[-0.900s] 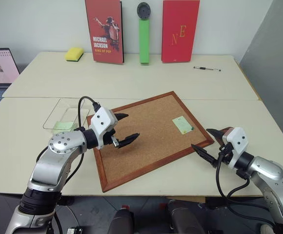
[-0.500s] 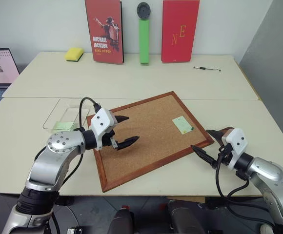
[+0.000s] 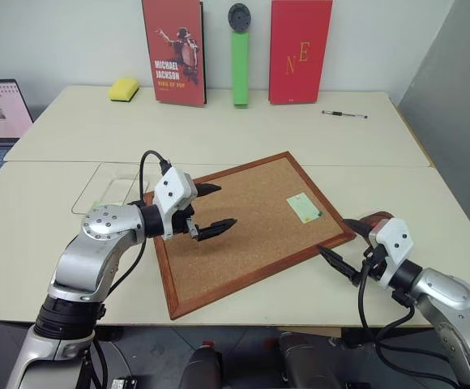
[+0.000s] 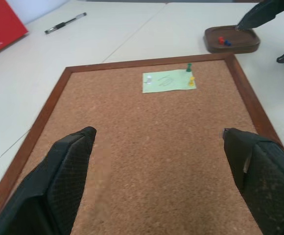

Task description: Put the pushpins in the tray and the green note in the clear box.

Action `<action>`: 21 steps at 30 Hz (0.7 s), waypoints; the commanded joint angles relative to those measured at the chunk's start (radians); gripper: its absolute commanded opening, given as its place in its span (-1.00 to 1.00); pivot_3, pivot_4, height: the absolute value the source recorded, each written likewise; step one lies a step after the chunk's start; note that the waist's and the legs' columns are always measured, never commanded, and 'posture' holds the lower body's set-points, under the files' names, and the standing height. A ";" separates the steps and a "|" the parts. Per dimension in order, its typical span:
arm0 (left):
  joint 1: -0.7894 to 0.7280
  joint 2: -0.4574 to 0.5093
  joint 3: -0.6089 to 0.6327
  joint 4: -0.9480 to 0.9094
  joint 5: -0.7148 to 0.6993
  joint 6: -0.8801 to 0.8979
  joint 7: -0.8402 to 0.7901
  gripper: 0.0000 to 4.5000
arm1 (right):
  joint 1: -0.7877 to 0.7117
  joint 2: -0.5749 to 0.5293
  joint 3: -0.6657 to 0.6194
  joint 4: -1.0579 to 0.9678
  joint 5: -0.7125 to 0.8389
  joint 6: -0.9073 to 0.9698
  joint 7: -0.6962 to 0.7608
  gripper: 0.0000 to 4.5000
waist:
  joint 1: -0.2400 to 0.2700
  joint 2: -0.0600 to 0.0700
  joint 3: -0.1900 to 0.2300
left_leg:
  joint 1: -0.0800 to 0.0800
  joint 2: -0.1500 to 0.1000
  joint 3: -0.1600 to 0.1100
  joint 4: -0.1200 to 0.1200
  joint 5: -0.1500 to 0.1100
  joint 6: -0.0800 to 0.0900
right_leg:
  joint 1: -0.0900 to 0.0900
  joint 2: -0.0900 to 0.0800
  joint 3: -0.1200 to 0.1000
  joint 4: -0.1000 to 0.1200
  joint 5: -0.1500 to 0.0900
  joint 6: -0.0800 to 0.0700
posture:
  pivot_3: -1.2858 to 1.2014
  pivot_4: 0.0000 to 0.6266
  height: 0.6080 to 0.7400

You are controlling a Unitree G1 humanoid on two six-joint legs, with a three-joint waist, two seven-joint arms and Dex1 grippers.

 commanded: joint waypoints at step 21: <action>-0.129 -0.131 -0.162 0.452 0.163 -0.347 -0.146 -1.00 | -0.230 0.065 0.110 -0.061 0.025 0.203 -0.124 1.00 | 0.000 0.000 0.000 | -0.001 0.000 0.000 0.000 0.000 0.000 | -0.001 0.000 0.000 0.000 0.001 0.002 | 0.03 -0.52 1.00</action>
